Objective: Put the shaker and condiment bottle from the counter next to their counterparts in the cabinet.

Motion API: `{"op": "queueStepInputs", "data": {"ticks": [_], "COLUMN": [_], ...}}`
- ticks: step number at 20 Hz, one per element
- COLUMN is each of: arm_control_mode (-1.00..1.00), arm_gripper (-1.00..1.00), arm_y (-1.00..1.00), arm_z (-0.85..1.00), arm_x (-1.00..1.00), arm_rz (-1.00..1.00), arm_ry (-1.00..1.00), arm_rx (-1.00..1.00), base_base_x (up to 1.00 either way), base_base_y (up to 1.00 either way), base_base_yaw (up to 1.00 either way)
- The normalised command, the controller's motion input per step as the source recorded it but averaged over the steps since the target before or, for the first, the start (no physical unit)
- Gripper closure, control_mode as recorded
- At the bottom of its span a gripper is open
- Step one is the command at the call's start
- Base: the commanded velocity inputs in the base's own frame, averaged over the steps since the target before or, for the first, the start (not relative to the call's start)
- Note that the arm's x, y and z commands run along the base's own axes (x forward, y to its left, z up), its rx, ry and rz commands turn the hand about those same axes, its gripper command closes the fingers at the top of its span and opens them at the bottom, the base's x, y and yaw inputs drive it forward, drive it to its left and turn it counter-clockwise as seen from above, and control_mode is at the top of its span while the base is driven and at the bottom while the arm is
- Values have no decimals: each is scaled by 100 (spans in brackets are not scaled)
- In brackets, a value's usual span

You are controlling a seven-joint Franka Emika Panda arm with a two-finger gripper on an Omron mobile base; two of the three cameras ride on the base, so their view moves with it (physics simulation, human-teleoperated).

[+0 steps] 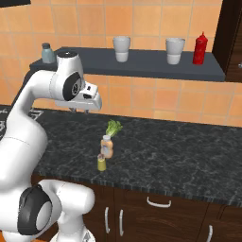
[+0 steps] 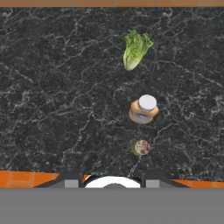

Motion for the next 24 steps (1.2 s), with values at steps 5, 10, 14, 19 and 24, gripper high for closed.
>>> {"op": "queueStepInputs", "data": {"ticks": [5, 10, 14, 19, 24], "arm_control_mode": [-100, -100, -100, -100, -100], "arm_gripper": [-100, -100, -100, -100, -100], "arm_y": [-9, -24, -23, -19, -16], "arm_z": [0, 0, 0, 0, -7], "arm_x": [-9, -18, -17, -17, -31], "arm_rz": [0, 1, 1, 0, 1], "arm_ry": [0, 0, 0, -2, -19], "arm_rx": [2, 11, 14, 10, 1], "base_base_x": [0, 0, 0, 0, 0], "base_base_y": [0, 0, 0, 0, 0], "base_base_yaw": [0, 0, 0, 0, 0]}}
